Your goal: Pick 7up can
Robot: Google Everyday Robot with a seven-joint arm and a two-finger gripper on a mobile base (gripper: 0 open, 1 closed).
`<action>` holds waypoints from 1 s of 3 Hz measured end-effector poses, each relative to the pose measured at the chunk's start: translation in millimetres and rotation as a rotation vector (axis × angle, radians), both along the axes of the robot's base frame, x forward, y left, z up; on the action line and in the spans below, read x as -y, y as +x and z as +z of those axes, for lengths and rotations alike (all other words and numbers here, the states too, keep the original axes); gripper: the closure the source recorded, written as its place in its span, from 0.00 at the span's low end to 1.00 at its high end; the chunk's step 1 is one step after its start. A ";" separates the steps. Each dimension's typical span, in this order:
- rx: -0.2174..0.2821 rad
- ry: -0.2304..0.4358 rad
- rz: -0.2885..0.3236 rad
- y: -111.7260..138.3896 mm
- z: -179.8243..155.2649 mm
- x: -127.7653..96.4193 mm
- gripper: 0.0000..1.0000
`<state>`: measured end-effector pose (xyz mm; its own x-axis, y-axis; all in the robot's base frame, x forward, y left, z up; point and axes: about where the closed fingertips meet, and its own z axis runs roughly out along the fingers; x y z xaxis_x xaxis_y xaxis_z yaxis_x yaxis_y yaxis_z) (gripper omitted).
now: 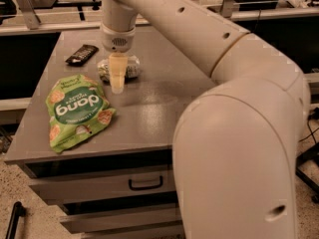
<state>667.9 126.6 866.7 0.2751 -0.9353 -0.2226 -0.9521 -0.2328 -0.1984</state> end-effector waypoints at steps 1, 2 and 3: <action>-0.012 -0.004 0.011 1.5 -11.1 -14.2 0.24; -0.024 -0.009 0.010 4.5 -18.8 -20.4 0.47; -0.032 0.006 -0.007 9.9 -16.7 -13.3 0.77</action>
Offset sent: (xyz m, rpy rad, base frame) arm 0.0068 0.0234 -0.0221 -0.0185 0.0378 0.0055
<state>677.7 139.8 850.0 0.2609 -0.9360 -0.2365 -0.9597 -0.2249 -0.1687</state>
